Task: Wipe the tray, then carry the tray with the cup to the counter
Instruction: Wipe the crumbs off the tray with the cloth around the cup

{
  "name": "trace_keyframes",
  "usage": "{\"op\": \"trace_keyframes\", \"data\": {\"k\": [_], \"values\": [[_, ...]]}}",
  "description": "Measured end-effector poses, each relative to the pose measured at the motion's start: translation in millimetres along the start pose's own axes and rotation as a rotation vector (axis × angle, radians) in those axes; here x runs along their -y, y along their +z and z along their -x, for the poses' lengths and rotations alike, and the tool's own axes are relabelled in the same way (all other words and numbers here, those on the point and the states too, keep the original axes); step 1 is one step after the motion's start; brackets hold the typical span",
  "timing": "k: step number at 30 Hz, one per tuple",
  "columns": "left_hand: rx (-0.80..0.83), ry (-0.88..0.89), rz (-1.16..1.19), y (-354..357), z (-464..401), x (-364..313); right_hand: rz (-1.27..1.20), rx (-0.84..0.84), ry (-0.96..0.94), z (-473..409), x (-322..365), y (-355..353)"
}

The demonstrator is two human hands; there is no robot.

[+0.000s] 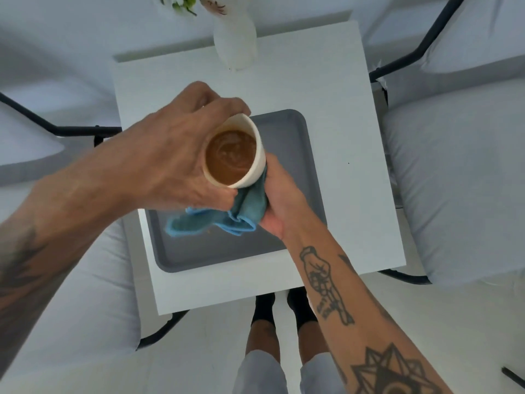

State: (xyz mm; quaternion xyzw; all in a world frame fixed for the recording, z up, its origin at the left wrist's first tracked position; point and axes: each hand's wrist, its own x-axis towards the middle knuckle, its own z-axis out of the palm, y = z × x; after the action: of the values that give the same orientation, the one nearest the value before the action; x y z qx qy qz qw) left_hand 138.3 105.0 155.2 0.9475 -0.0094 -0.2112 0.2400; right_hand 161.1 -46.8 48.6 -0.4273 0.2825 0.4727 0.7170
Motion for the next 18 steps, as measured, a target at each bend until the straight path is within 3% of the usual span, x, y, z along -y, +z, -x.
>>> {"op": "trace_keyframes", "data": {"k": [7,13,18], "values": [[0.021,-0.058,-0.013,11,3,30,0.478,-0.201,0.091,37,-34,-45],[-0.017,-0.106,-0.107,41,-1,65,0.891,-0.457,-0.230,53,-36,-102],[-0.024,-0.109,-0.059,65,-4,76,1.059,-0.421,-0.199,20,-29,-125]]}}
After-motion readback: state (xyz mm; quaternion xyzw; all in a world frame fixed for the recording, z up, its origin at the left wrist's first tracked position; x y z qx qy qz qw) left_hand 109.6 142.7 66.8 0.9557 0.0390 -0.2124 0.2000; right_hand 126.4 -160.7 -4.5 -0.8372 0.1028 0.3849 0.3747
